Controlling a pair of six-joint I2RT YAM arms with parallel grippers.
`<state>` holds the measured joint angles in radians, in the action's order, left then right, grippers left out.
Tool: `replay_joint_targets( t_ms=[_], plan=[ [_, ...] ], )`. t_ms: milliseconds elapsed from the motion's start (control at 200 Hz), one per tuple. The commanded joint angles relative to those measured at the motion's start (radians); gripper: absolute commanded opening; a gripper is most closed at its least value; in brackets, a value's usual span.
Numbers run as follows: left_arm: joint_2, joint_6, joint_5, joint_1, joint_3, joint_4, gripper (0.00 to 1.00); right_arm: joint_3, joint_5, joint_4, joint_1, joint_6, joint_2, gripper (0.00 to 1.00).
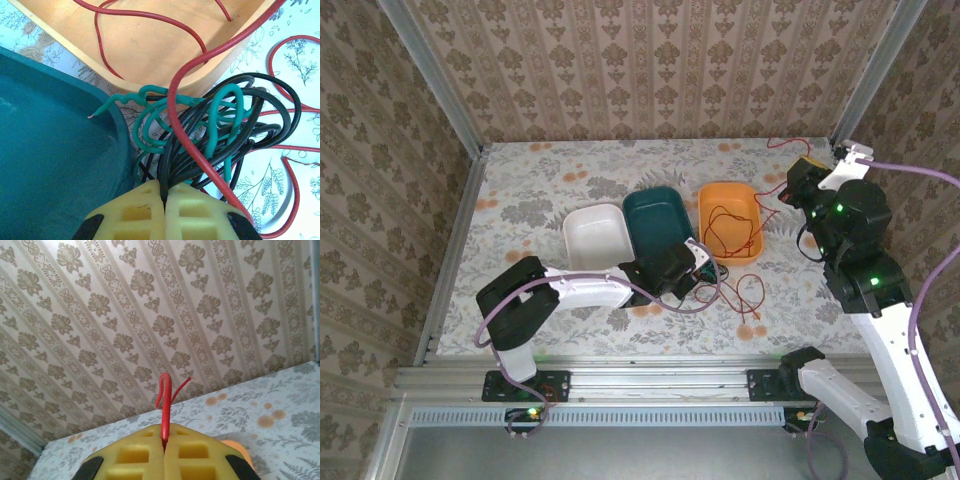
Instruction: Untangle the cables
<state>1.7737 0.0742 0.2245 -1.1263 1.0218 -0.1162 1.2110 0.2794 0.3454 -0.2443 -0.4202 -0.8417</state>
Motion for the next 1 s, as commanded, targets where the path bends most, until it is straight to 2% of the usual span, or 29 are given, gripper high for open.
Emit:
replay_joint_targets(
  t_ms=[0,140,280,505,595,765,880,995],
  plan=[
    [0.018,-0.025,-0.003,-0.007,0.031,0.022,0.00,0.033,0.152,-0.052,-0.003,0.112,0.039,0.00],
    [0.018,-0.028,0.000,-0.009,0.032,0.024,0.00,0.035,0.286,-0.050,-0.004,0.231,0.064,0.00],
    [0.023,-0.029,-0.004,-0.010,0.036,0.026,0.00,-0.002,0.396,-0.048,-0.004,0.271,0.102,0.00],
    [0.030,-0.033,-0.006,-0.013,0.047,0.033,0.00,-0.081,0.716,-0.073,-0.002,0.299,0.148,0.00],
    [0.030,-0.035,-0.005,-0.013,0.047,0.034,0.00,-0.101,0.786,-0.090,0.002,0.334,0.149,0.00],
    [0.030,-0.037,-0.006,-0.015,0.049,0.035,0.00,-0.147,0.823,-0.060,0.006,0.312,0.152,0.00],
    [0.030,-0.038,-0.008,-0.016,0.049,0.035,0.00,-0.178,0.776,0.063,0.005,0.186,0.157,0.00],
    [0.030,-0.040,-0.007,-0.017,0.051,0.034,0.00,-0.220,0.783,0.181,-0.005,0.072,0.145,0.00]
  ],
)
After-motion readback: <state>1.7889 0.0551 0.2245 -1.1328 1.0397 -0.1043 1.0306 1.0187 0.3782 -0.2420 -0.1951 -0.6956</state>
